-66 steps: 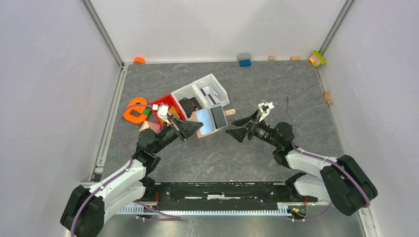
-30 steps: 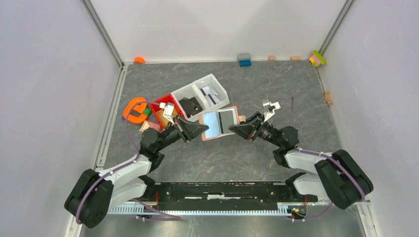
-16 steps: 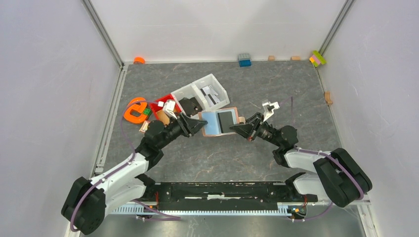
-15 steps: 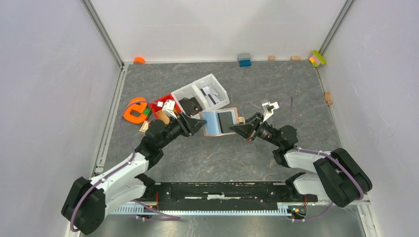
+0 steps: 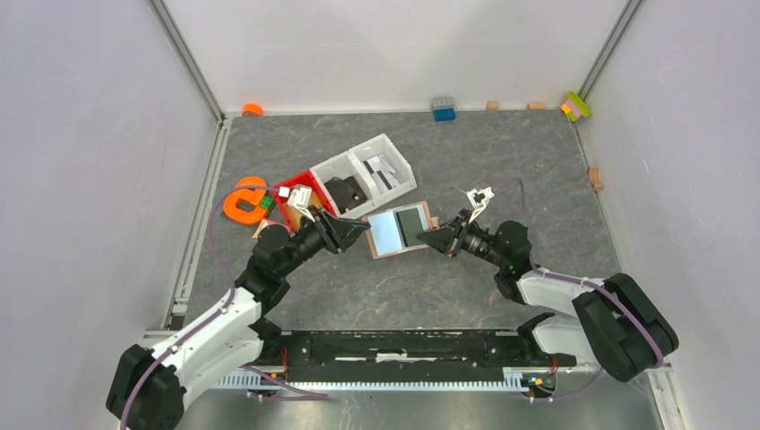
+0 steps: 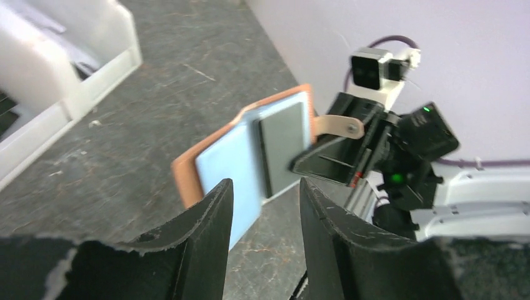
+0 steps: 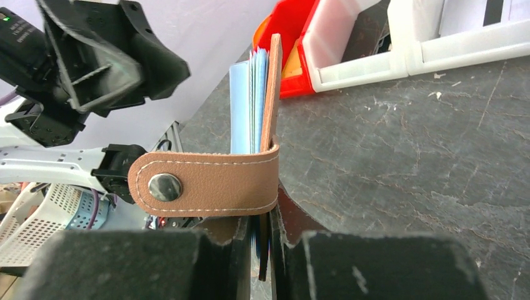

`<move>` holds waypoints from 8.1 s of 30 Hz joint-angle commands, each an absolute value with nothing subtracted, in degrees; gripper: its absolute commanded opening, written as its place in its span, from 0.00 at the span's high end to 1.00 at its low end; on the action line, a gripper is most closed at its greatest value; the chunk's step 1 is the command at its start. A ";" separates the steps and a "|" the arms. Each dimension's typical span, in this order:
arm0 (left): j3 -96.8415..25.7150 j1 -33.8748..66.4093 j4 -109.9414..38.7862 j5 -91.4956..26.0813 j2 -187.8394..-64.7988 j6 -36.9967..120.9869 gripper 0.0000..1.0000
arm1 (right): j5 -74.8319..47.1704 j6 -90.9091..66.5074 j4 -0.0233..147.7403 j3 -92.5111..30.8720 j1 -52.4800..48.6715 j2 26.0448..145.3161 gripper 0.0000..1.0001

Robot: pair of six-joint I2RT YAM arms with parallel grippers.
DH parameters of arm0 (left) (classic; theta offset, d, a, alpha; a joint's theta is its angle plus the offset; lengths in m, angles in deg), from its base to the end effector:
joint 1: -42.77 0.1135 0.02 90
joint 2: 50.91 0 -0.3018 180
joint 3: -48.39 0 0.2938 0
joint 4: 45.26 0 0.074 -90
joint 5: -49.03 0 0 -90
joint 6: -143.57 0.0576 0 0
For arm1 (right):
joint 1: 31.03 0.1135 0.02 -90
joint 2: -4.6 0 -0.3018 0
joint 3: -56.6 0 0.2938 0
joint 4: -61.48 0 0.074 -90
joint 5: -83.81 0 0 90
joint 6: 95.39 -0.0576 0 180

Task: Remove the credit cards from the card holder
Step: Remove the credit card from the card holder, then place the credit card in the storage box, then remove the credit card from the card holder.

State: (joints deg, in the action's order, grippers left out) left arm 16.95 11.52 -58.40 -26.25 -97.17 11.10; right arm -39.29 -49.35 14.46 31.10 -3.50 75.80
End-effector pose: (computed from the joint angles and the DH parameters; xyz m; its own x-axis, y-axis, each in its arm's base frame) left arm 0.1848 -0.1292 0.2526 -0.5039 -0.4581 -0.7323 0.5133 0.5230 -0.6804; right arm 0.2073 0.1435 0.1917 -0.5901 0.3482 -0.7284 -0.6414 0.3457 0.6849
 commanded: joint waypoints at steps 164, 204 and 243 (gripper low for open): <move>-13.03 26.60 -47.41 -26.21 -142.31 10.09 0.98 | -38.02 -52.23 18.95 33.32 -15.82 70.38 1.00; -11.79 4.54 -38.70 -41.47 -123.39 20.88 0.23 | -40.44 -53.11 14.21 33.43 -15.83 71.18 0.99; 0.58 2.01 -60.90 -25.82 -123.28 19.50 0.95 | -34.26 -50.30 7.11 38.36 -13.19 68.74 0.57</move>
